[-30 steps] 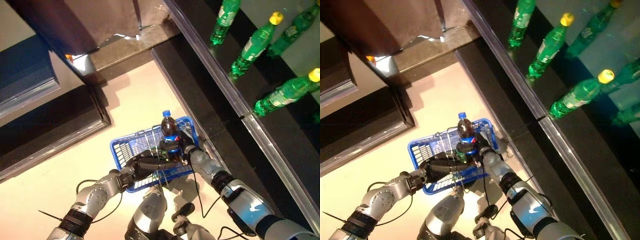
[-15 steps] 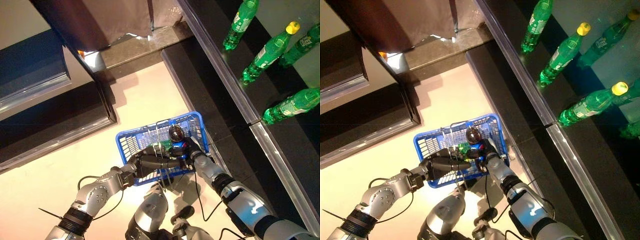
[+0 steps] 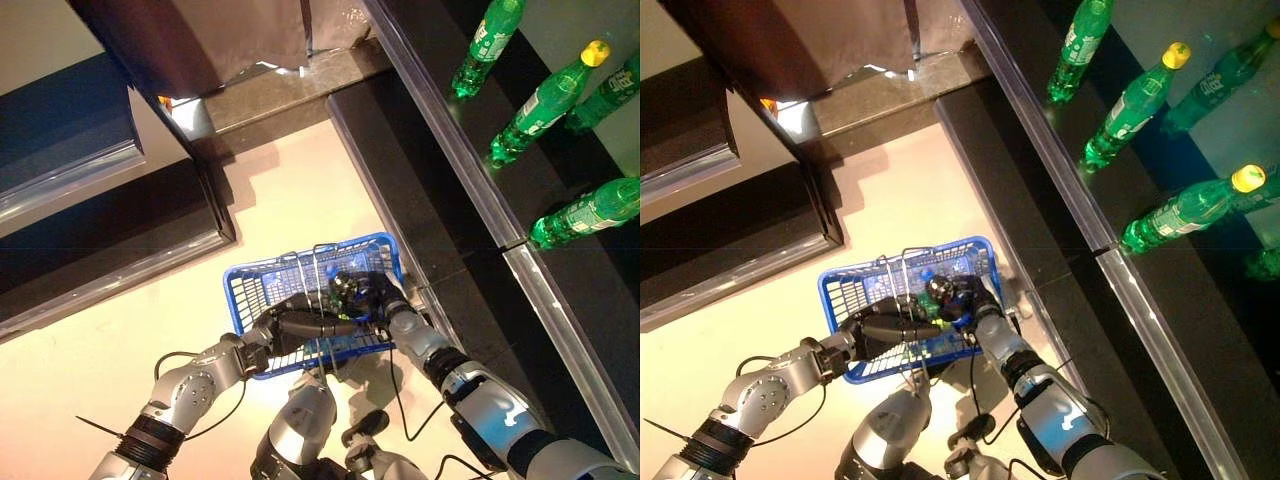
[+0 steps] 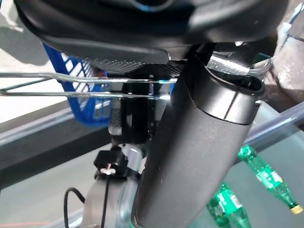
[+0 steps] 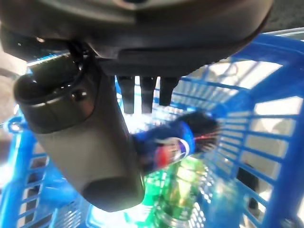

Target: Pick up the drink and place into the basket.

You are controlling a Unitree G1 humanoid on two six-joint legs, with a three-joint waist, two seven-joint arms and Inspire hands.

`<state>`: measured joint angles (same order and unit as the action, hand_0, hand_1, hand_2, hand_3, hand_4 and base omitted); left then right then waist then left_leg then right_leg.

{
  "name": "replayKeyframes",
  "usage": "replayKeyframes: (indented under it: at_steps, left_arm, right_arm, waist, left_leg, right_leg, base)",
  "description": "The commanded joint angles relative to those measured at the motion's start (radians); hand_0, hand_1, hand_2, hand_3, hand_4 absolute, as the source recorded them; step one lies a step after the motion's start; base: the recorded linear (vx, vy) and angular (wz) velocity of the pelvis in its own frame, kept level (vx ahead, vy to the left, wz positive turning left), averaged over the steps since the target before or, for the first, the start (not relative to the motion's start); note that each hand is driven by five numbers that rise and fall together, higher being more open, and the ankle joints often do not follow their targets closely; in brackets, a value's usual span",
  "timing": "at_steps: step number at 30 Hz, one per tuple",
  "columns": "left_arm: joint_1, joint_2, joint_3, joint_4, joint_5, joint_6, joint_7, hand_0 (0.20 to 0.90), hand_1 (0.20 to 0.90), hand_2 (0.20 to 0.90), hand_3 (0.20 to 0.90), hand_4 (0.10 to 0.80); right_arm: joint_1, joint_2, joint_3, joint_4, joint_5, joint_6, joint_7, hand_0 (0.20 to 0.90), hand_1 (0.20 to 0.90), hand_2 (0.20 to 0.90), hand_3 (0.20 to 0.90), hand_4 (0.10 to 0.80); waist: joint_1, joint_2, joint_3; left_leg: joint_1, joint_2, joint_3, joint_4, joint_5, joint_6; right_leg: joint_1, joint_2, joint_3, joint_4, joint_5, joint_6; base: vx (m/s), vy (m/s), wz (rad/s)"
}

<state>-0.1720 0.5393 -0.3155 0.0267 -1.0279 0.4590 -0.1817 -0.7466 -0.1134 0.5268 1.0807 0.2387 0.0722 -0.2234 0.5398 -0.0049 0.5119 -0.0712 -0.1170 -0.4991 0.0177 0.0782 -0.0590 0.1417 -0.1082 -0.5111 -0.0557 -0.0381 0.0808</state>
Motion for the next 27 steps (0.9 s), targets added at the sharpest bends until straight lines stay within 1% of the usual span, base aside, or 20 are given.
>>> replayKeyframes:
  at_steps: [1,7,12,13,14,17,18,19,20,21,22,23,24,25,26,27]
  left_arm:
    - [-0.073,-0.167,0.004,-0.301,-0.138,-0.163,-0.203,0.3,0.3,0.3,0.2,0.1]
    - [-0.062,-0.171,0.022,-0.284,-0.14,-0.165,-0.195,0.3,0.3,0.3,0.2,0.1]
    - [-0.035,-0.171,0.041,-0.278,-0.125,-0.19,-0.165,0.3,0.3,0.3,0.2,0.1]
    - [-0.013,-0.168,0.06,-0.254,-0.122,-0.203,-0.168,0.3,0.3,0.3,0.2,0.1]
    - [-0.012,-0.168,0.061,-0.253,-0.121,-0.203,-0.169,0.3,0.3,0.3,0.2,0.1]
    - [0.059,-0.162,0.127,-0.193,-0.137,-0.235,-0.164,0.3,0.3,0.3,0.2,0.1]
    - [0.096,-0.166,0.158,-0.168,-0.133,-0.259,-0.161,0.3,0.3,0.3,0.2,0.1]
    - [0.116,-0.168,0.174,-0.152,-0.132,-0.271,-0.162,0.3,0.3,0.3,0.2,0.1]
    - [0.156,-0.179,0.212,-0.109,-0.137,-0.295,-0.167,0.3,0.3,0.3,0.2,0.1]
    - [0.194,-0.198,0.253,-0.05,-0.121,-0.334,-0.166,0.3,0.3,0.3,0.2,0.1]
    - [0.196,-0.2,0.255,-0.045,-0.119,-0.338,-0.166,0.3,0.3,0.3,0.2,0.1]
    - [0.222,-0.222,0.29,0.021,-0.115,-0.379,-0.168,0.3,0.3,0.3,0.2,0.1]
    - [0.233,-0.233,0.305,0.049,-0.113,-0.402,-0.164,0.3,0.3,0.3,0.2,0.1]
    - [0.237,-0.237,0.31,0.056,-0.11,-0.41,-0.161,0.3,0.3,0.3,0.2,0.1]
    - [0.245,-0.246,0.324,0.082,-0.113,-0.435,-0.151,0.3,0.3,0.3,0.2,0.1]
    - [0.254,-0.261,0.356,0.138,-0.119,-0.469,-0.149,0.3,0.3,0.3,0.2,0.1]
  right_arm:
    - [-0.001,0.084,0.033,-0.048,0.022,-0.073,-0.02,0.9,0.9,0.9,0.9,0.8]
    - [0.009,0.082,0.026,-0.054,0.025,-0.073,-0.019,0.9,0.9,0.9,0.9,0.8]
    - [0.024,0.065,0.033,-0.111,0.051,-0.118,-0.025,0.9,0.9,0.9,0.9,0.8]
    - [0.045,0.05,0.036,-0.204,0.048,-0.117,-0.031,0.9,0.9,0.9,0.9,0.8]
    - [0.049,0.049,0.038,-0.208,0.048,-0.114,-0.032,0.9,0.9,0.9,0.9,0.8]
    - [0.153,0.001,0.047,-0.436,0.038,-0.113,-0.037,0.9,0.9,0.9,0.9,0.8]
    - [0.212,-0.022,0.047,-0.527,0.039,-0.118,-0.022,0.9,0.9,0.9,0.9,0.8]
    - [0.247,-0.035,0.044,-0.571,0.04,-0.122,-0.006,0.9,0.9,0.9,0.9,0.8]
    - [0.328,-0.067,0.019,-0.657,0.04,-0.135,0.049,0.9,0.9,0.9,0.9,0.8]
    - [0.418,-0.093,-0.008,-0.717,0.048,-0.164,0.117,0.9,0.9,0.9,0.9,0.8]
    - [0.424,-0.095,-0.009,-0.721,0.05,-0.168,0.118,0.9,0.9,0.9,0.9,0.8]
    - [0.503,-0.122,-0.042,-0.758,0.061,-0.186,0.185,0.9,0.9,0.9,0.9,0.8]
    - [0.54,-0.137,-0.062,-0.771,0.075,-0.194,0.224,0.9,0.9,0.9,0.9,0.8]
    - [0.551,-0.141,-0.068,-0.774,0.079,-0.196,0.235,0.9,0.9,0.9,0.9,0.8]
    - [0.582,-0.151,-0.091,-0.783,0.094,-0.204,0.268,0.9,0.9,0.9,0.9,0.8]
    - [0.629,-0.155,-0.13,-0.79,0.112,-0.201,0.322,0.9,0.9,0.9,0.9,0.8]
  waist:
    - [-0.017,0.034,-0.29]
    - [-0.019,0.029,-0.299]
    - [-0.029,0.028,-0.302]
    - [-0.036,0.025,-0.302]
    - [-0.037,0.026,-0.303]
    - [-0.062,0.011,-0.307]
    - [-0.076,0.004,-0.31]
    - [-0.084,0.0,-0.315]
    - [-0.11,-0.004,-0.325]
    - [-0.139,-0.014,-0.339]
    - [-0.14,-0.015,-0.34]
    - [-0.173,-0.023,-0.356]
    - [-0.195,-0.026,-0.367]
    - [-0.2,-0.026,-0.37]
    - [-0.218,-0.028,-0.376]
    - [-0.251,-0.03,-0.389]
  left_leg:
    - [-0.002,-0.018,0.095,-0.083,0.024,0.064]
    - [0.007,-0.015,0.102,-0.084,0.019,0.065]
    - [0.014,-0.009,0.111,-0.087,0.018,0.064]
    - [0.016,-0.007,0.116,-0.088,0.018,0.064]
    - [0.016,-0.007,0.116,-0.088,0.018,0.064]
    - [0.022,-0.003,0.13,-0.09,0.014,0.064]
    - [0.026,-0.001,0.138,-0.091,0.011,0.065]
    - [0.028,0.0,0.144,-0.091,0.009,0.066]
    - [0.019,-0.007,0.154,-0.085,0.026,0.074]
    - [0.028,-0.003,0.174,-0.088,0.021,0.078]
    - [0.029,-0.002,0.176,-0.088,0.02,0.079]
    - [0.042,0.003,0.202,-0.094,0.015,0.082]
    - [0.043,0.005,0.214,-0.098,0.015,0.084]
    - [0.044,0.007,0.22,-0.099,0.014,0.085]
    - [0.051,0.011,0.235,-0.102,0.011,0.086]
    - [0.061,0.016,0.263,-0.105,0.005,0.087]
  right_leg:
    - [-0.04,0.019,0.012,0.086,-0.022,-0.056]
    - [-0.037,0.018,0.015,0.086,-0.022,-0.055]
    - [-0.032,0.021,0.025,0.074,-0.013,-0.053]
    - [-0.031,0.021,0.028,0.071,-0.01,-0.051]
    - [-0.031,0.021,0.028,0.071,-0.01,-0.051]
    - [-0.032,0.021,0.042,0.069,-0.005,-0.044]
    - [-0.034,0.021,0.052,0.069,-0.003,-0.041]
    - [-0.036,0.021,0.059,0.067,-0.001,-0.038]
    - [-0.048,0.015,0.062,0.062,0.028,-0.033]
    - [-0.051,0.015,0.087,0.058,0.034,-0.027]
    - [-0.051,0.016,0.089,0.057,0.035,-0.026]
    - [-0.052,0.016,0.117,0.049,0.042,-0.019]
    - [-0.056,0.017,0.129,0.043,0.049,-0.015]
    - [-0.057,0.017,0.133,0.042,0.05,-0.015]
    - [-0.057,0.019,0.149,0.039,0.053,-0.013]
    - [-0.057,0.021,0.176,0.032,0.059,-0.009]
  base:
    - [0.035,0.002,-0.01]
    - [0.0,0.0,0.0]
    - [0.0,-0.004,-0.06]
    - [-0.009,0.0,-0.14]
    - [-0.006,-0.002,-0.14]
    - [-0.003,-0.009,-0.06]
    - [-0.004,-0.007,-0.05]
    - [-0.064,0.071,-0.2]
    - [-0.052,0.068,-0.36]
    - [-0.05,0.069,-0.35]
    - [0.027,-0.015,-0.45]
    - [0.014,-0.012,-0.5]
    - [0.013,-0.015,-0.57]
    - [-0.004,-0.017,-0.49]
    - [-0.003,-0.04,-0.53]
    - [-0.003,-0.039,-0.56]
